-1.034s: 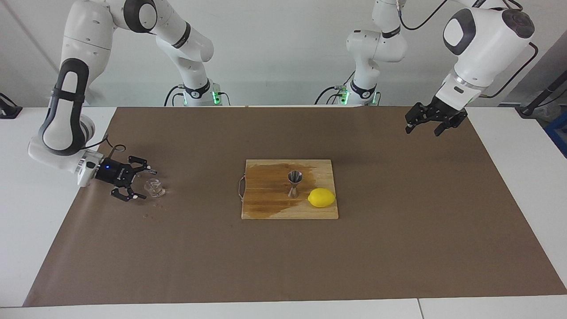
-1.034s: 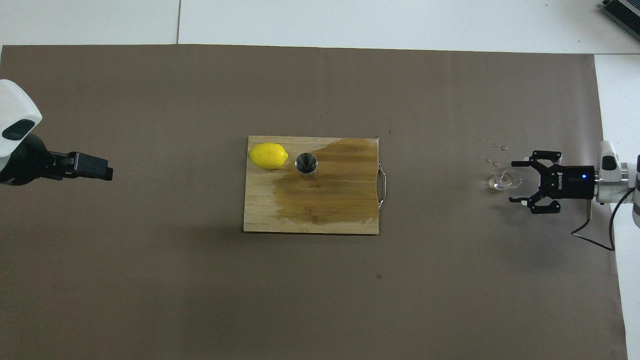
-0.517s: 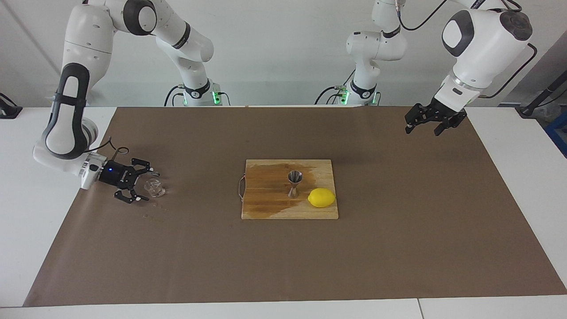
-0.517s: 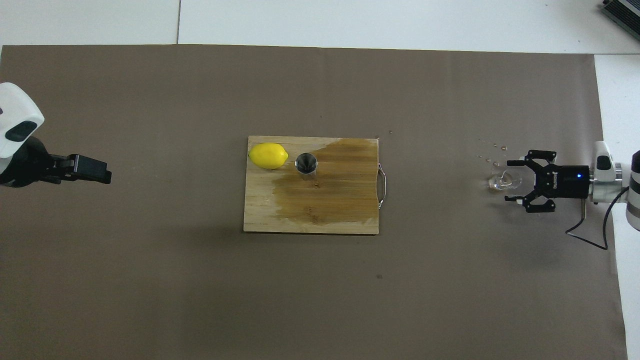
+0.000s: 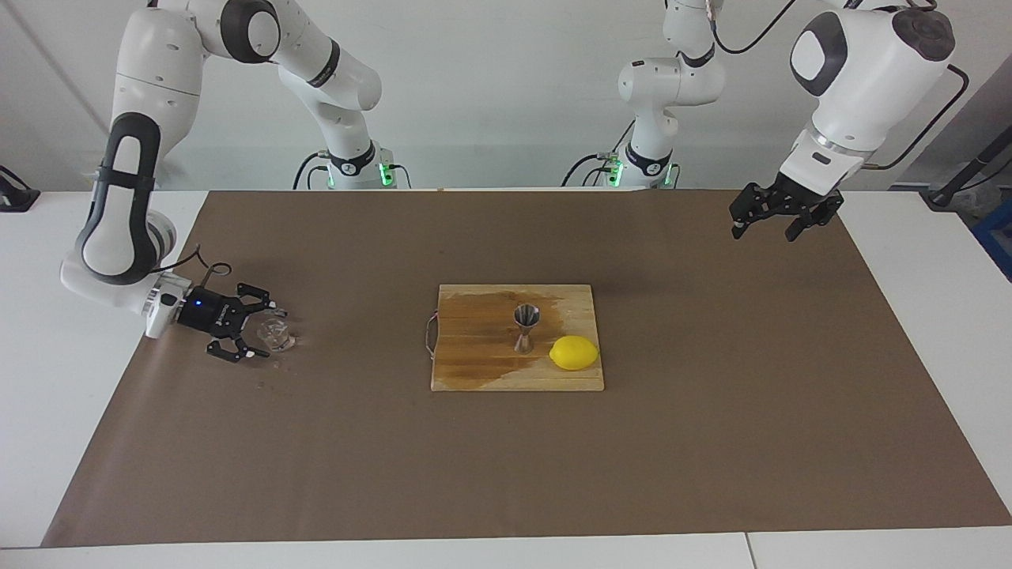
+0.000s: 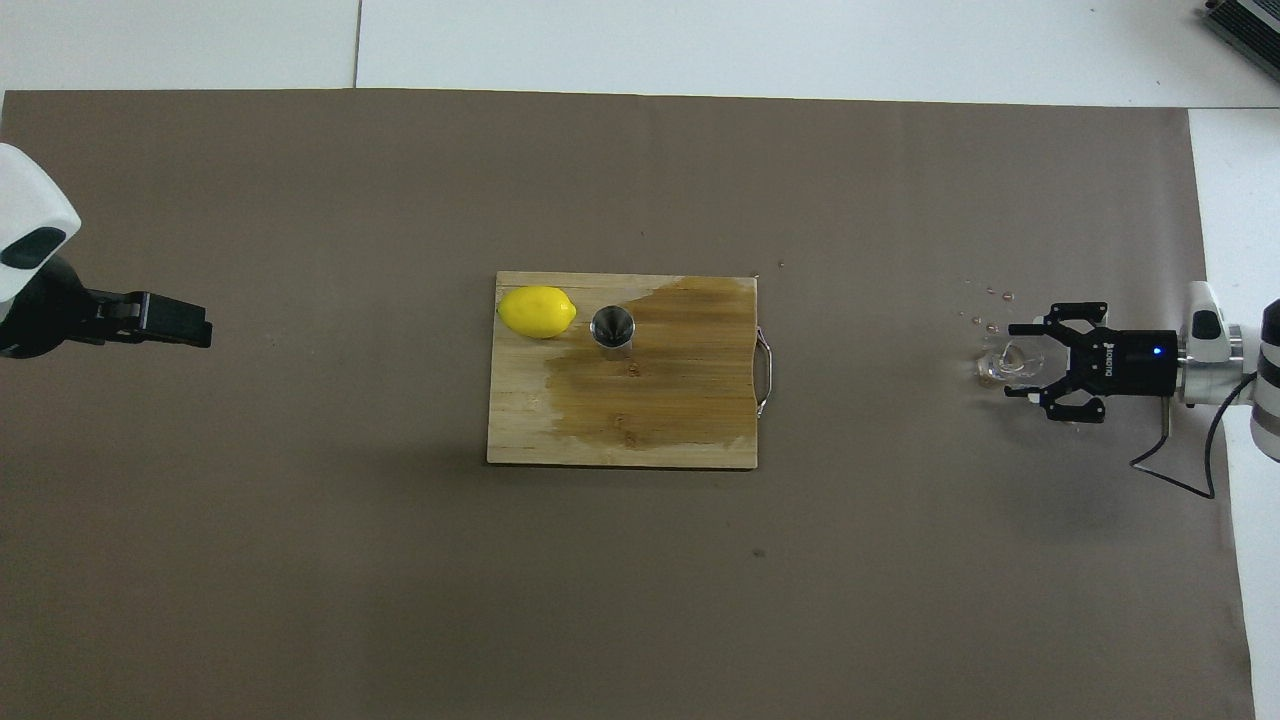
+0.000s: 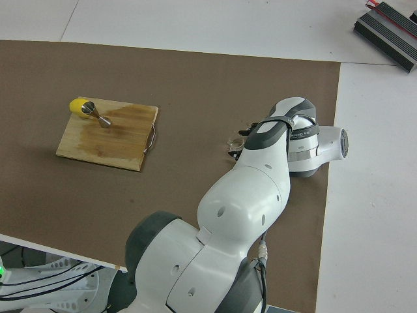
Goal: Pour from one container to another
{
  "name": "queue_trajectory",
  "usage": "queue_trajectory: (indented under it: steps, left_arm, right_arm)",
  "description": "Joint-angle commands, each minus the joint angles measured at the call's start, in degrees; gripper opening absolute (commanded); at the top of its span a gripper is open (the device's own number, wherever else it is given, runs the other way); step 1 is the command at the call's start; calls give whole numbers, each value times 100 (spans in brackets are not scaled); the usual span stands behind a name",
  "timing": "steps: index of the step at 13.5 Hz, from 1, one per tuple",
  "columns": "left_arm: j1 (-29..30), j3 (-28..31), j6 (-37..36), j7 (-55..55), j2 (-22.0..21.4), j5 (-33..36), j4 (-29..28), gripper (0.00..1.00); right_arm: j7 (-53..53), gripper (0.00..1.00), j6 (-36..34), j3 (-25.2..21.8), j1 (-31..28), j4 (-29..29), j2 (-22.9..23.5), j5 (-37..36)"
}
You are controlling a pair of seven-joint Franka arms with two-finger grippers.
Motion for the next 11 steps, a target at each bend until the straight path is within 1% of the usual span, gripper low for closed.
queue_trajectory:
  steps: [1, 2, 3, 4, 5, 7, 8, 9, 11]
  left_arm:
    - [103, -89, 166, -44, -43, 127, 23, 100]
    - [103, -98, 140, -44, -52, 127, 14, 100]
    - [103, -89, 79, -44, -61, 127, -3, 100]
    - [103, -89, 35, -35, -78, 127, -47, 100]
    - [103, -81, -87, -18, -70, 118, -30, 100]
    - [94, -80, -605, -17, -78, 118, -12, 100]
    - [94, -80, -677, -17, -78, 109, -12, 100]
    - [94, -80, -712, -17, -78, 109, -12, 100]
    - [94, -80, -809, -17, -78, 109, -12, 100]
  right_arm:
    - [-165, 52, 84, 37, -26, -13, 14, 139]
    - [-165, 37, 84, 37, -17, -4, 14, 130]
    - [-165, 27, 84, 37, -17, 22, 14, 104]
    - [-156, 18, 75, 37, 114, 66, 6, 77]
    - [-147, 12, 75, 37, 141, 127, 6, 8]
    - [-86, 7, 23, 37, 176, 277, -38, -72]
    - [-51, 7, 14, 54, 246, 321, -73, -81]
    - [80, 7, 5, 46, 412, 373, -221, -142]
    - [824, 7, 5, 46, 553, 365, -573, -274]
